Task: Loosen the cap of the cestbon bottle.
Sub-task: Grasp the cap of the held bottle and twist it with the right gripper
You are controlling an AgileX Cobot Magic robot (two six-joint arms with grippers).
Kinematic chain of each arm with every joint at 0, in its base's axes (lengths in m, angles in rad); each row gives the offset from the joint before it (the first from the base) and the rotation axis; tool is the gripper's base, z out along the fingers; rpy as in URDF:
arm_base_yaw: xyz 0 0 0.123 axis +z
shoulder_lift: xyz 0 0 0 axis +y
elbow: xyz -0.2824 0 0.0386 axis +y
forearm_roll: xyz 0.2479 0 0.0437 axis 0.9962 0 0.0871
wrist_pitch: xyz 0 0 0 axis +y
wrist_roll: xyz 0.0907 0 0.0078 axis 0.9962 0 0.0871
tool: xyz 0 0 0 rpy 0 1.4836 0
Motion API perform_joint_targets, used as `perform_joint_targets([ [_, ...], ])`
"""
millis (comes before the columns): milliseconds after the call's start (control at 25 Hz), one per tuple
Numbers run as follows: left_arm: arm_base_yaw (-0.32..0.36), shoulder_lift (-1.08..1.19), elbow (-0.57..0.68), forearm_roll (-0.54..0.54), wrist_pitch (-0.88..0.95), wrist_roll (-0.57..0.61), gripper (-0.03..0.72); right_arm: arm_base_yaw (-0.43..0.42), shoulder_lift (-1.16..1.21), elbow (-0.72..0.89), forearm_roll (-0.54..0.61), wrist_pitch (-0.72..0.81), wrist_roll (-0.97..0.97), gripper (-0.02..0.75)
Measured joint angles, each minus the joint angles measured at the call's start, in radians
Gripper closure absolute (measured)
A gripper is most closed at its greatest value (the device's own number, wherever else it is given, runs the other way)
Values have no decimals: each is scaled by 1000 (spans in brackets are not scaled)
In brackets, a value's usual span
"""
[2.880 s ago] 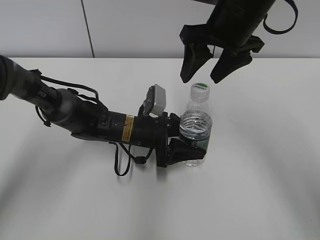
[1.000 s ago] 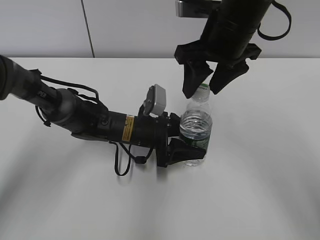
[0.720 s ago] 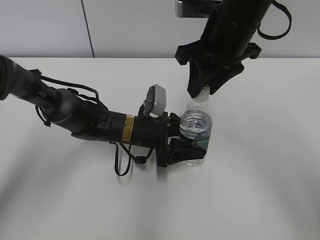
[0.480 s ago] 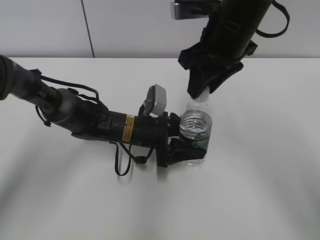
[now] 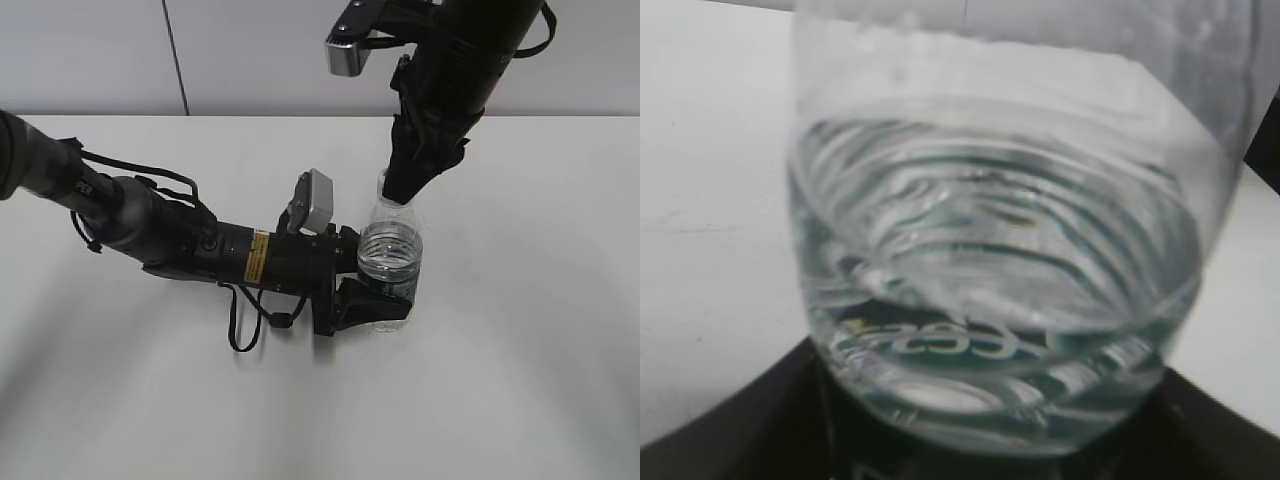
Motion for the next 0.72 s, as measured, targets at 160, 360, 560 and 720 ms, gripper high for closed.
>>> perform_joint_targets([
  [160,0,0,0,0,1,-1,156,0,0,0,0,1,77,384],
  [360,0,0,0,0,1,-1,156,0,-16,0,2,0,295,112],
  [560,-1,0,0,0,1,-1,156,0,-63,0,6,-42,694,93],
  [720,-2,0,0,0,1,-1,156,0,-58,0,6,-61,1013,128],
])
